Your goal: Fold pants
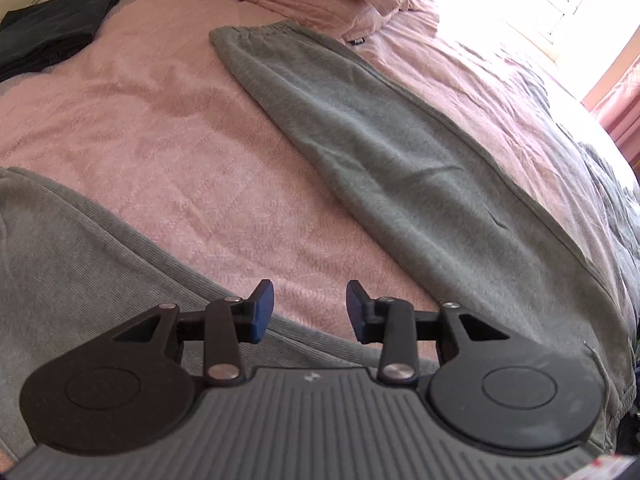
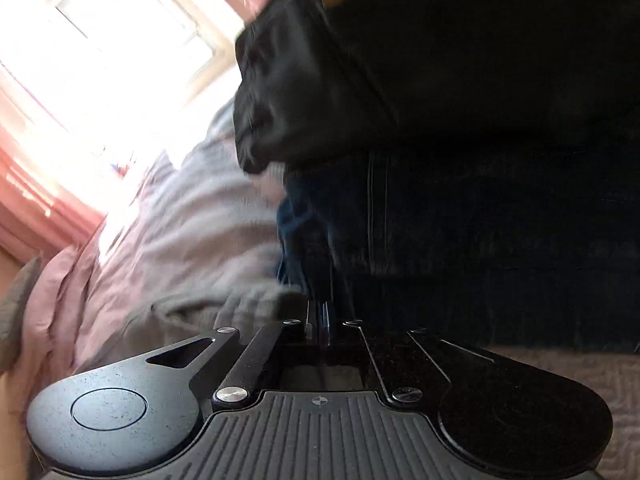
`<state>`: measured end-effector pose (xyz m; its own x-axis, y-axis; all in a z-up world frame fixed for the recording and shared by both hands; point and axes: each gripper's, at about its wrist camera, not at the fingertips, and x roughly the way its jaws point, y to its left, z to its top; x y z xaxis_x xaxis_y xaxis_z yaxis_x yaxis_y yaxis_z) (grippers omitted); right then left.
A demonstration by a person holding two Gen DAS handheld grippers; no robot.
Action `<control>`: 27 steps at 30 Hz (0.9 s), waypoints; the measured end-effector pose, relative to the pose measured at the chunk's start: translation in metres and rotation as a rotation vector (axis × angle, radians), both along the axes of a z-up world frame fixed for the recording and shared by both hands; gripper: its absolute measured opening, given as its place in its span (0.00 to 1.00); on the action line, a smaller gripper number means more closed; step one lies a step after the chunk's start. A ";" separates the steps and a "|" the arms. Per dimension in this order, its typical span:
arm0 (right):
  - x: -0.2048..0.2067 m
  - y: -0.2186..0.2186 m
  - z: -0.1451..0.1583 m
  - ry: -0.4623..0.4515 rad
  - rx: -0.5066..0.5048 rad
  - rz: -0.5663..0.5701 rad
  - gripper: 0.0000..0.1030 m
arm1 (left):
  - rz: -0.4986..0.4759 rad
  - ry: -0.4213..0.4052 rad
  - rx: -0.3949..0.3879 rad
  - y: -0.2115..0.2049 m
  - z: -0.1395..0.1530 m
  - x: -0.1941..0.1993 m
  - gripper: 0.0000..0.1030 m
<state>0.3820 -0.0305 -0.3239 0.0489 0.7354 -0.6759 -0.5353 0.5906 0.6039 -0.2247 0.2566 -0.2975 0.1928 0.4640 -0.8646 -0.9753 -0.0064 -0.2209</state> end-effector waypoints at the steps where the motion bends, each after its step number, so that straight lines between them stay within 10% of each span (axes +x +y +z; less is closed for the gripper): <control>1: 0.001 0.000 -0.001 0.053 -0.012 0.020 0.00 | -0.003 -0.002 -0.005 -0.001 -0.002 0.005 0.33; 3: -0.011 -0.013 0.014 0.015 0.022 0.062 0.01 | -0.011 -0.004 -0.006 -0.004 -0.002 0.010 0.33; 7: -0.039 -0.050 0.024 0.118 0.076 0.181 0.43 | -0.015 -0.019 -0.012 -0.009 -0.002 0.014 0.33; 13: -0.043 -0.049 -0.013 0.257 0.093 0.252 0.42 | -0.003 -0.027 -0.035 -0.013 -0.006 0.015 0.33; 16: -0.039 -0.034 -0.017 0.304 0.160 0.281 0.11 | -0.014 -0.022 -0.035 -0.016 -0.005 0.015 0.33; 22: -0.057 -0.037 0.028 -0.073 0.109 0.232 0.04 | -0.035 0.006 -0.005 -0.020 0.000 0.012 0.33; 27: -0.075 -0.016 0.011 -0.159 -0.091 0.214 0.13 | -0.036 0.037 -0.019 -0.024 -0.006 0.009 0.34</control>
